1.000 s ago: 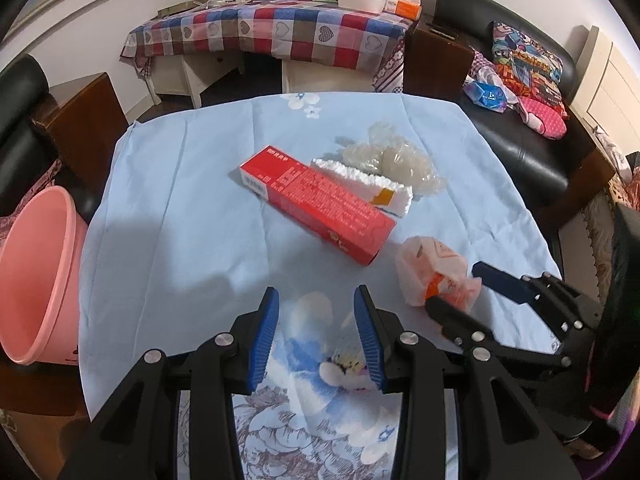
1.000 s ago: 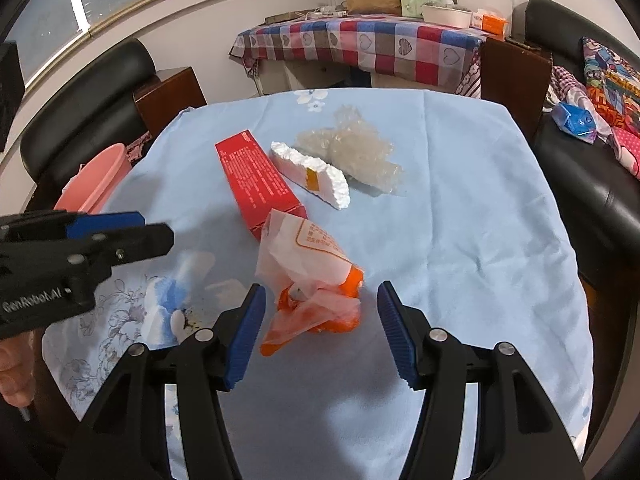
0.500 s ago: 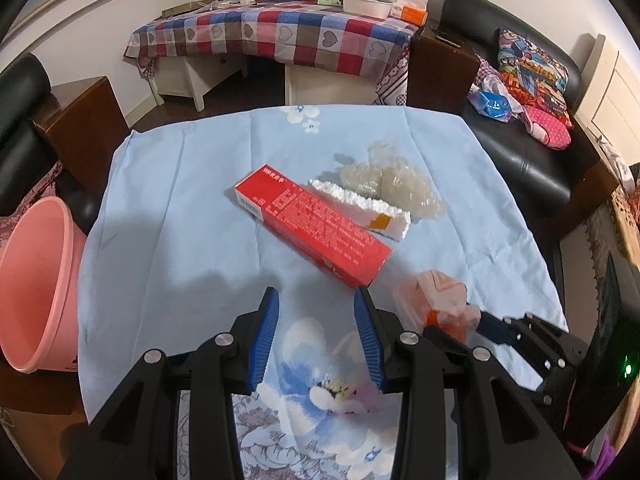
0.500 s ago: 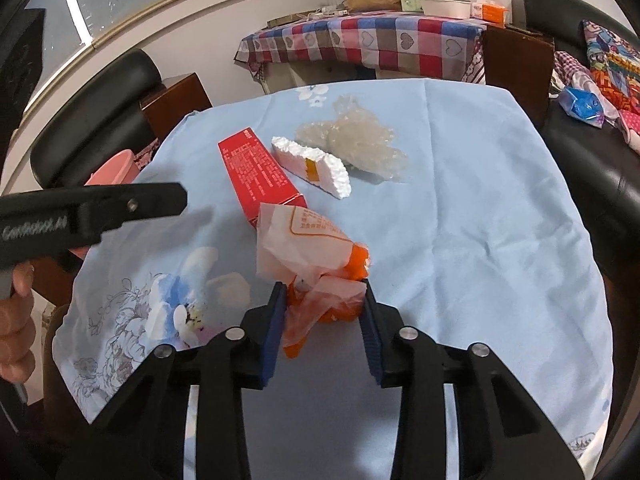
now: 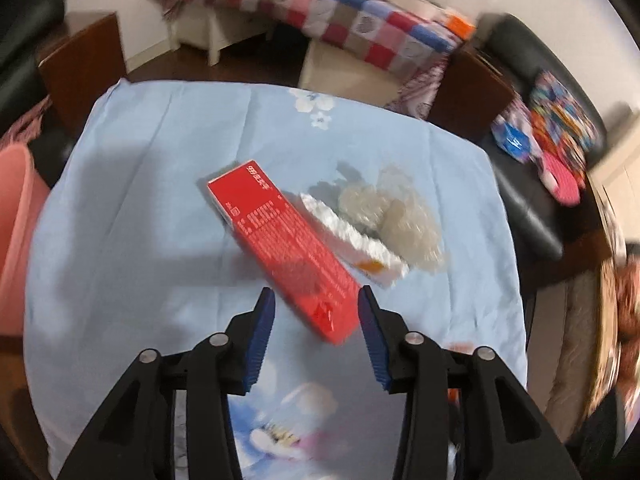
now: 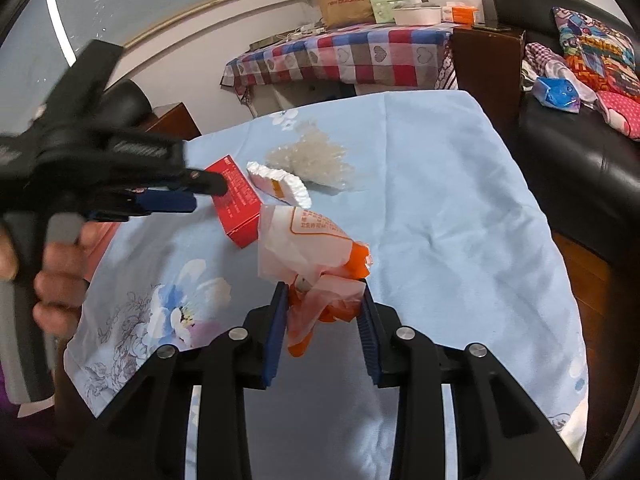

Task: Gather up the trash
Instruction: 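Lower the left tool onto the red box while the right tool holds the wrapper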

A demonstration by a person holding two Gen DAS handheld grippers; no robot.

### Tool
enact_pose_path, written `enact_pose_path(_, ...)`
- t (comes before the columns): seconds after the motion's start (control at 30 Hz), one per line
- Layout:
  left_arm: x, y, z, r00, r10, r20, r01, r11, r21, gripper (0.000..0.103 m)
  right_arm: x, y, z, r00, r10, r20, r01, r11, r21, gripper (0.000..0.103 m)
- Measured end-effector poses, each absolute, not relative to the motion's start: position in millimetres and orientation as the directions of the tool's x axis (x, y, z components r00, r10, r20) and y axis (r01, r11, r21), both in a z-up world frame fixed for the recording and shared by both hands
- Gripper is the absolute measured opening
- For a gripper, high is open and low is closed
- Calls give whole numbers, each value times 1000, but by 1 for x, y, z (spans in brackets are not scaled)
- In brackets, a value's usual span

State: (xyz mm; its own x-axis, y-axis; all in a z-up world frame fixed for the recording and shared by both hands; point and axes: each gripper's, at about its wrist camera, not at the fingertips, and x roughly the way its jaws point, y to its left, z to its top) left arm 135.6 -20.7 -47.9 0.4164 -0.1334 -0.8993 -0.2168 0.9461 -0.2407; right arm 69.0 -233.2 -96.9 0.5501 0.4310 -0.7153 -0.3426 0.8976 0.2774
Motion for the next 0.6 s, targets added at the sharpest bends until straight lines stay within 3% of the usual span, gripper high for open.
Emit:
enact_pose_path(0.23,156,-30,-68,370,-25,-929,-313,938,-150,47,68,-238,-99,548,432,-716,-337,898,283,34)
enact_pose_path(0.6,167,-38,-72,364,-18,-931,-338,929,-150,51,70,-241,-103,543,429,-722,-327,900,289,34)
